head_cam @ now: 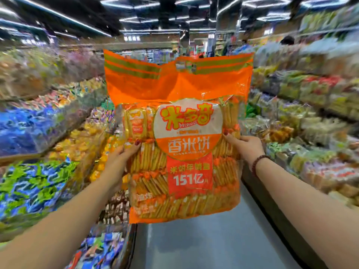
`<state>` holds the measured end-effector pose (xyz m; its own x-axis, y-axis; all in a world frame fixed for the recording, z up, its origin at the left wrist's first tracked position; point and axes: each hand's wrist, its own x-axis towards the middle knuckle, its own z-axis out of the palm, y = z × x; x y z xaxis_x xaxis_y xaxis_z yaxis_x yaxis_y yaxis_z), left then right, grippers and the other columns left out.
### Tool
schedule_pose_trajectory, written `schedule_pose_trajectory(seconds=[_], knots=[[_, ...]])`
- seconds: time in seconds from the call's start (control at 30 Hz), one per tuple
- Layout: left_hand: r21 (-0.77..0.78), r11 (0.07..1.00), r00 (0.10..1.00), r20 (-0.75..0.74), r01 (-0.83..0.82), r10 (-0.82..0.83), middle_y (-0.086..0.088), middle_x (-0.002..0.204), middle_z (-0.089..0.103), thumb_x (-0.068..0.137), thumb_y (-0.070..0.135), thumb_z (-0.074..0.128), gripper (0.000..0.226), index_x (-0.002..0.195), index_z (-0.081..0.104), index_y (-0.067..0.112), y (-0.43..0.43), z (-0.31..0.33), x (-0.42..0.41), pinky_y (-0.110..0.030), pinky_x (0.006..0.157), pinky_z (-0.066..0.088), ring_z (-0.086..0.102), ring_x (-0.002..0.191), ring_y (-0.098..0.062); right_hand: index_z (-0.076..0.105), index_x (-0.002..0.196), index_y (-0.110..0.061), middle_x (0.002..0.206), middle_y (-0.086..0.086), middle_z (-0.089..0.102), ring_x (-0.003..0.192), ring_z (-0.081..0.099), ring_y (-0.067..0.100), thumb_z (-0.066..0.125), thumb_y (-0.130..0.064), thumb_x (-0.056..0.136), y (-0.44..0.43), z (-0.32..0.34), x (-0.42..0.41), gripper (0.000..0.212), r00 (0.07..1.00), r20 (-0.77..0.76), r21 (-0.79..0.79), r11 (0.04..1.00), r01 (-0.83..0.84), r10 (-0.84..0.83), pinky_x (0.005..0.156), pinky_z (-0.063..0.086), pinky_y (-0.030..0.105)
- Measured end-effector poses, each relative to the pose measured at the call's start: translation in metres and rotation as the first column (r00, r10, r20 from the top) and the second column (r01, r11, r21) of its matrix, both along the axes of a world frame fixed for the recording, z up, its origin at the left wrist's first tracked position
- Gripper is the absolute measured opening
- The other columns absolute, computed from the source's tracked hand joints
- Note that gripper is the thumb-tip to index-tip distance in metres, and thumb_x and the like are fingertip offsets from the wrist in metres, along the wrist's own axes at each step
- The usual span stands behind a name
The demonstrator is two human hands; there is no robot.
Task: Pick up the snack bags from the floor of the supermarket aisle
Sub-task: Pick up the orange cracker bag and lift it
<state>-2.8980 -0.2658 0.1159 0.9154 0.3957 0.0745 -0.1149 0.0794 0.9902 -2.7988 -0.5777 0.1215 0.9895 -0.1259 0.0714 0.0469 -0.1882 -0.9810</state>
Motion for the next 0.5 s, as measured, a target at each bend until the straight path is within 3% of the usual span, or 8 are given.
schedule_pose_trajectory(seconds=[0.07,0.17,0.33,0.5], knots=[[0.047,0.999,0.999,0.047,-0.019,0.017,0.019,0.054,0.063,0.091,0.023,0.058,0.015,0.076,0.059,0.022,0.004,0.022,0.033,-0.019,0.053,0.045,0.058,0.051,0.004,0.073,0.089,-0.002,0.090,0.016,0.074,0.087,0.070,0.034,0.078,-0.065,0.052,0.004,0.020,0.033,0.073,0.999,0.043,0.020,1.000,-0.002,0.002,0.082,0.056,0.053],[0.089,0.996,0.997,0.077,-0.024,0.017,0.018,0.053,0.062,0.088,0.028,0.063,0.017,0.073,0.061,0.021,0.023,0.044,0.090,-0.027,0.057,0.038,0.056,0.046,0.006,0.073,0.087,-0.004,0.088,0.011,0.075,0.087,0.071,0.028,0.080,-0.052,0.064,0.013,0.040,0.085,0.054,0.998,0.064,0.062,0.998,-0.020,0.016,0.086,0.056,0.047],[0.100,0.995,0.995,0.098,0.008,-0.018,0.006,0.080,0.073,0.077,0.040,0.072,0.023,0.088,0.074,0.020,0.067,0.068,0.216,-0.029,0.063,0.046,0.066,0.075,-0.014,0.075,0.082,-0.011,0.083,0.004,0.076,0.084,0.071,0.022,0.081,-0.055,0.057,0.041,0.054,0.204,0.051,0.996,0.085,0.074,0.997,0.010,-0.016,0.085,0.057,0.043],[0.087,0.996,0.995,0.100,0.006,-0.015,0.012,0.061,0.069,0.082,0.032,0.069,0.012,0.080,0.069,0.020,0.081,0.079,0.320,-0.020,0.047,0.045,0.063,0.051,0.000,0.071,0.079,-0.011,0.086,0.005,0.073,0.086,0.068,0.021,0.079,-0.046,0.069,0.060,0.065,0.297,0.038,0.996,0.082,0.072,0.997,0.028,-0.034,0.080,0.054,0.034]])
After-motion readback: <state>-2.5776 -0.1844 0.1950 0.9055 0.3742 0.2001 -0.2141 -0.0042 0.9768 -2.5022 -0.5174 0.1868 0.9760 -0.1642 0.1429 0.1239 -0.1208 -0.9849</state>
